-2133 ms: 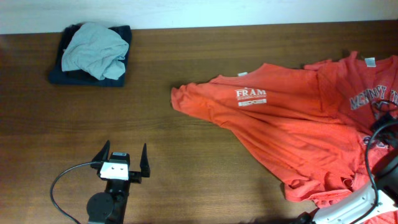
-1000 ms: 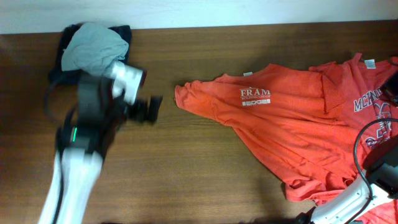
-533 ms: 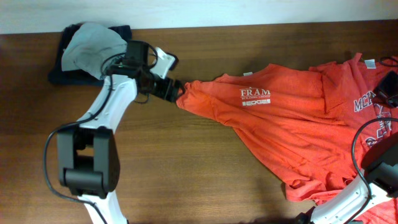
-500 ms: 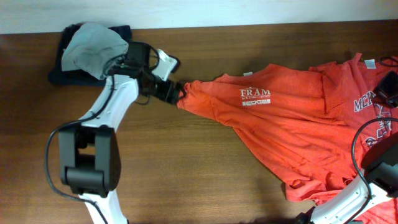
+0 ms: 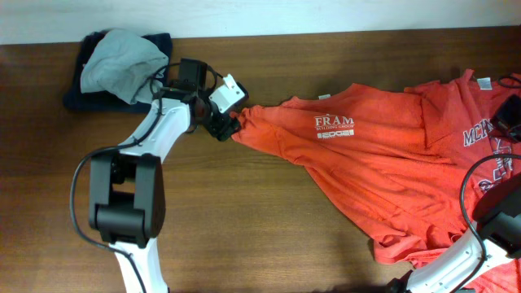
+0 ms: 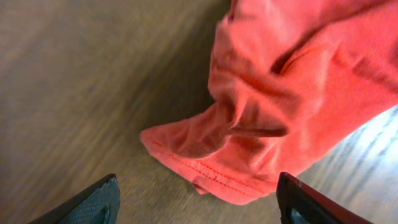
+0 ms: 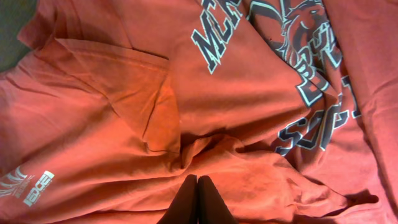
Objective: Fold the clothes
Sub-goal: 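Reach the left gripper to the shirt's left sleeve and grasp it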
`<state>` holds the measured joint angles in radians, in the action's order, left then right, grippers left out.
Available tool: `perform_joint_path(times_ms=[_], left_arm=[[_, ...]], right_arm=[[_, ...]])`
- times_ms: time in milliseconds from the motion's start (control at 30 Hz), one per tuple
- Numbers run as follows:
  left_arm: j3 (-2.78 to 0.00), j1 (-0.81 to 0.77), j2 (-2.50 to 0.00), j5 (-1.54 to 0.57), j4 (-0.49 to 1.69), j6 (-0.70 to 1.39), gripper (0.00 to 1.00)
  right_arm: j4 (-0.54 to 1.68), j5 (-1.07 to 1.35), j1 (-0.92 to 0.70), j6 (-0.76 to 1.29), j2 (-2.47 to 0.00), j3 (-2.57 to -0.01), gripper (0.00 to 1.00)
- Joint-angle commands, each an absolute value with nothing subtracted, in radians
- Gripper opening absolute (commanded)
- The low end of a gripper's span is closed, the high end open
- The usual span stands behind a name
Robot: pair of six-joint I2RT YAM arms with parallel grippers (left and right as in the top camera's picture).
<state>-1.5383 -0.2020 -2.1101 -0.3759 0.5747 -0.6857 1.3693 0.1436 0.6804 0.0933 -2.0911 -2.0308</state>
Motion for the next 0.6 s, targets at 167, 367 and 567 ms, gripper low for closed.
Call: perform_joint_path(times_ms=[167, 367, 567], left_arm=[[-1.553, -0.204, -2.21, -0.382, 0.537, -0.747, 0.81], [-1.553, -0.215, -2.218, -0.455, 0.491, -0.746, 0.86], [-1.553, -0.223, -2.218, -0.456, 0.479, -0.746, 0.92]], right_arm=[[1.37, 0.115, 0.674, 0.084, -2.078, -2.047, 0.04], [1.37, 0.115, 0.674, 0.084, -2.079, -2.047, 0.04], [1.369, 0.085, 0.675, 0.082, -2.079, -2.047, 0.04]])
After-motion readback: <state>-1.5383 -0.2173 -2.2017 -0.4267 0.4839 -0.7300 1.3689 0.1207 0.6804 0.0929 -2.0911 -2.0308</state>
